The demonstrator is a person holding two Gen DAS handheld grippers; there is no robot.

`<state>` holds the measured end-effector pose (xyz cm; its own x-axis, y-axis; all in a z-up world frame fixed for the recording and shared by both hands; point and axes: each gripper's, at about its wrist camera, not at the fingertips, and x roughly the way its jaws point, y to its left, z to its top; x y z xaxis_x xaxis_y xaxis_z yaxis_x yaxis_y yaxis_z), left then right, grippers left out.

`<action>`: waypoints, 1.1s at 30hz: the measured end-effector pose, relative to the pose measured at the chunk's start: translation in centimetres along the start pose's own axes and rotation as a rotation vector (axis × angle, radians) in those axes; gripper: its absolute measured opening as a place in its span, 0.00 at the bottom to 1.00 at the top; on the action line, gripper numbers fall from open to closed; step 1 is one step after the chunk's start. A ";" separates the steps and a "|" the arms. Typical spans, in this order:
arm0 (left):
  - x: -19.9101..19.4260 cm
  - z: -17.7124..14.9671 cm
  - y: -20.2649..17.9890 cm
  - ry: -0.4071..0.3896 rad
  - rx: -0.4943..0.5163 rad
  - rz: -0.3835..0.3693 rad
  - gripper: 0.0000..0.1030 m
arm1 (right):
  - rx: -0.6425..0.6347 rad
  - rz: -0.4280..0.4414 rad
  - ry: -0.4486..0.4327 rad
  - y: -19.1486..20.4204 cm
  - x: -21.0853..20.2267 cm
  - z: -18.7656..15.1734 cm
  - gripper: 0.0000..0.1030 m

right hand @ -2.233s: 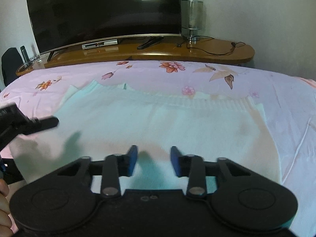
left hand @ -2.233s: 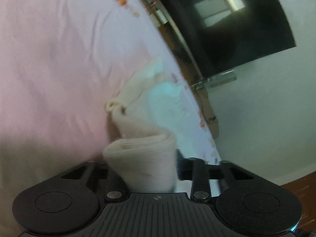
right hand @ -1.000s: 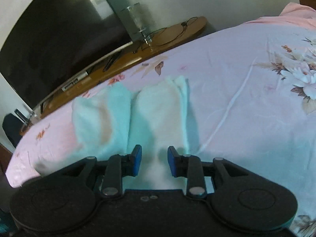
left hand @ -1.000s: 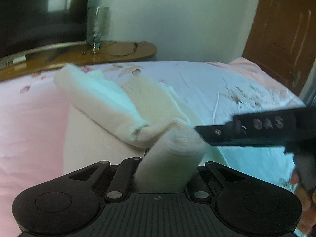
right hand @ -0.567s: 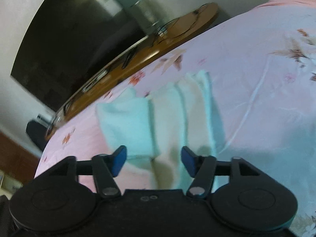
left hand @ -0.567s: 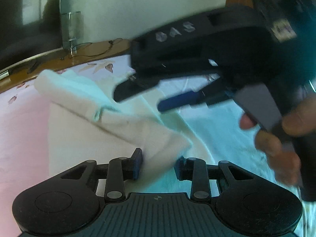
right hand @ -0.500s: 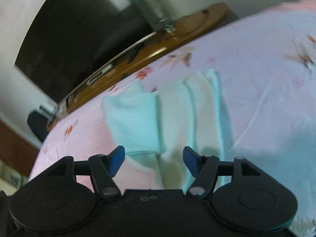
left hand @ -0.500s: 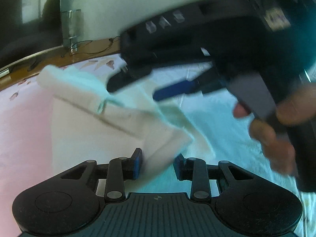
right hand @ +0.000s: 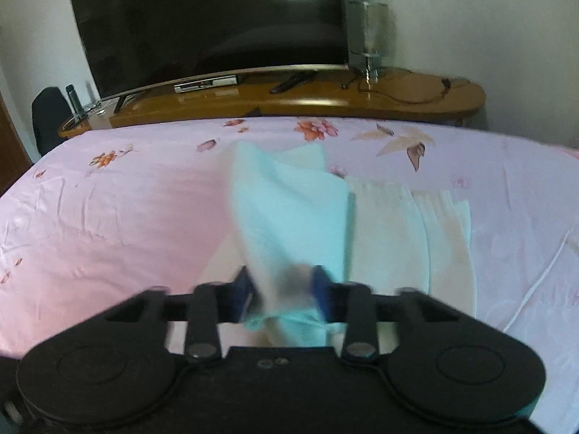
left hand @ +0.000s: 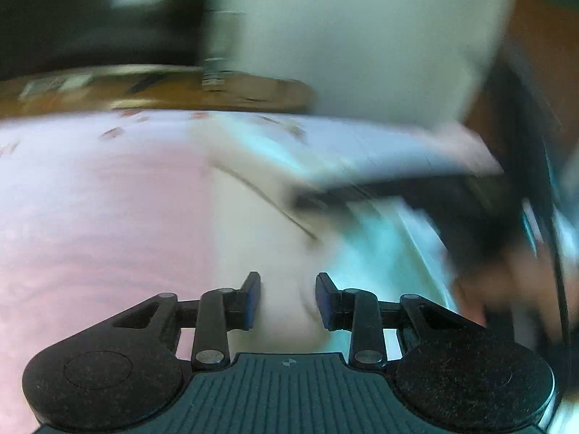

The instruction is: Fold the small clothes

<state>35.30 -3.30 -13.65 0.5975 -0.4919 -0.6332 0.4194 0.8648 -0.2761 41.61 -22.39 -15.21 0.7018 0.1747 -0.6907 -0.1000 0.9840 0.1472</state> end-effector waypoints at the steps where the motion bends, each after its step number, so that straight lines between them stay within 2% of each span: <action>1: 0.6 1.2 0.6 -0.006 -0.045 0.011 0.32 | 0.027 -0.001 -0.003 -0.6 -0.1 0.0 0.24; 3: 2.3 2.9 0.9 -0.008 -0.067 0.015 0.32 | 0.081 -0.005 -0.011 -1.6 -0.3 -0.2 0.16; 5: 4.3 4.1 0.9 -0.007 -0.106 0.019 0.32 | 0.139 -0.002 -0.019 -2.7 -0.6 -0.4 0.15; 8: 7.1 4.1 1.2 0.015 -0.189 0.040 0.32 | 0.241 -0.003 -0.038 -4.6 -1.3 -0.9 0.13; 11: 7.5 3.5 0.3 -0.006 -0.173 0.049 0.32 | 0.381 -0.024 -0.054 -7.5 -2.2 -1.8 0.10; 14: 7.2 3.3 -0.1 -0.014 -0.147 0.052 0.32 | 0.440 -0.032 -0.044 -9.4 -2.6 -2.8 0.09; 16: 7.4 3.3 -0.1 -0.015 -0.141 0.055 0.34 | 0.446 -0.004 -0.042 -9.6 -2.5 -2.8 0.17; 17: 7.3 3.4 -0.2 -0.016 -0.137 0.054 0.36 | 0.453 -0.003 -0.046 -9.6 -2.5 -2.7 0.29; 18: 7.3 3.5 -0.1 -0.014 -0.131 0.052 0.38 | 0.458 0.012 -0.047 -9.5 -2.3 -2.5 0.37; 20: 7.2 3.7 0.3 -0.011 -0.124 0.049 0.38 | 0.448 0.007 -0.019 -8.9 -1.7 -2.2 0.47; 22: 7.2 3.9 0.7 -0.005 -0.124 0.035 0.38 | 0.434 0.002 -0.002 -8.5 -1.8 -2.7 0.47; 26: 7.8 4.2 1.1 0.003 -0.145 0.036 0.38 | 0.479 0.051 0.054 -8.4 -1.3 -4.1 0.37; 28: 7.8 4.3 1.0 0.003 -0.145 0.042 0.38 | 0.470 0.047 0.036 -8.1 -1.0 -3.9 0.29; 29: 7.8 4.3 1.1 0.004 -0.146 0.044 0.38 | 0.472 0.060 0.027 -8.1 -0.9 -3.7 0.19; 31: 7.6 4.4 1.2 0.012 -0.159 0.036 0.38 | 0.488 0.078 0.021 -8.3 -0.9 -3.4 0.15; 33: 7.1 4.7 1.2 0.006 -0.164 0.019 0.38 | 0.442 0.069 0.004 -8.2 -1.7 -3.3 0.13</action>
<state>43.22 -6.26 -15.07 0.6000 -0.4749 -0.6438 0.2904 0.8791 -0.3779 38.91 -30.59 -17.58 0.7013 0.2405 -0.6711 0.1654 0.8609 0.4812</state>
